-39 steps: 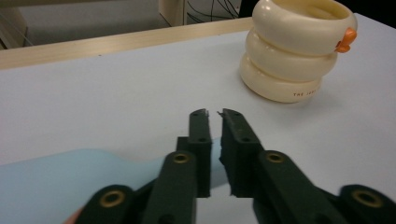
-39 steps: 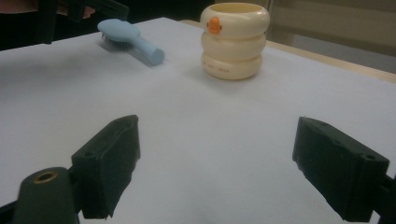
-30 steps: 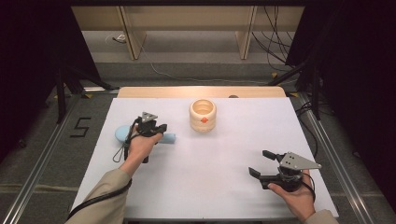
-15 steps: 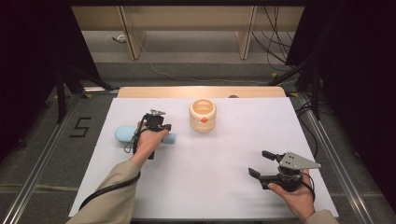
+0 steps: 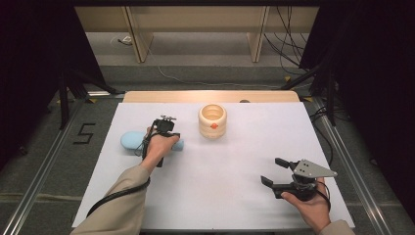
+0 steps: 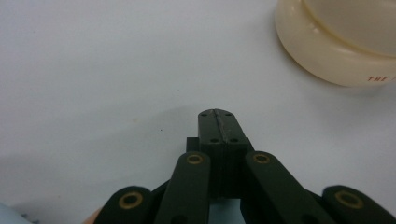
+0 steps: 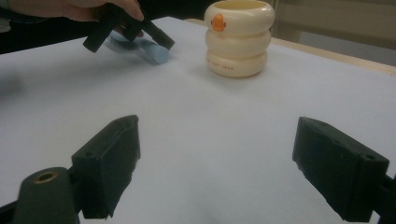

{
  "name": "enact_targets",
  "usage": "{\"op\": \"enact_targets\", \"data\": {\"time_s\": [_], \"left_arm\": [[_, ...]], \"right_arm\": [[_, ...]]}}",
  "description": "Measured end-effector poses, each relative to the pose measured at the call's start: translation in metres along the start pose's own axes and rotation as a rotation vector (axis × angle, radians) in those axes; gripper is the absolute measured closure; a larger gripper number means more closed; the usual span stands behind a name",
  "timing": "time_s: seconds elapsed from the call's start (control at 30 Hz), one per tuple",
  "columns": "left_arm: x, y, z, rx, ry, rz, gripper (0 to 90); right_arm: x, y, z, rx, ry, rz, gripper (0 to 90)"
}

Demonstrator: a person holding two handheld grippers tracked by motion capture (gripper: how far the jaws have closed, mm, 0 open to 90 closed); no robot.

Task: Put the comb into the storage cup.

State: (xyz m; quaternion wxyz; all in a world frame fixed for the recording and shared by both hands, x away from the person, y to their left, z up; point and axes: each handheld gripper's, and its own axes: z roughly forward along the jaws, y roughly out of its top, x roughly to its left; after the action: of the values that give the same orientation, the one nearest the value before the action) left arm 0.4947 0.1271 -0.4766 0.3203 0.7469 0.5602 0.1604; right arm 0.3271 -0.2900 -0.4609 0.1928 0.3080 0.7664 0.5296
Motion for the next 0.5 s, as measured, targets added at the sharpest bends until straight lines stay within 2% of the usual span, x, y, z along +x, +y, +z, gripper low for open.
{"op": "enact_targets", "data": {"time_s": [0.03, 0.23, 0.5], "left_arm": [[0.0, 0.001, -0.001, 0.02, 0.001, 0.001, 89.9], [0.001, 0.0, -0.005, 0.06, -0.007, -0.001, 89.9], [0.007, -0.007, -0.014, 0.096, -0.034, 0.0, 89.9]], "right_arm": [[0.0, 0.0, 0.0, 0.002, -0.001, -0.001, 16.0], [0.0, 0.0, 0.0, 0.003, 0.001, 0.001, 16.0], [0.0, 0.0, 0.0, 0.006, 0.0, 0.001, 16.0]]}}
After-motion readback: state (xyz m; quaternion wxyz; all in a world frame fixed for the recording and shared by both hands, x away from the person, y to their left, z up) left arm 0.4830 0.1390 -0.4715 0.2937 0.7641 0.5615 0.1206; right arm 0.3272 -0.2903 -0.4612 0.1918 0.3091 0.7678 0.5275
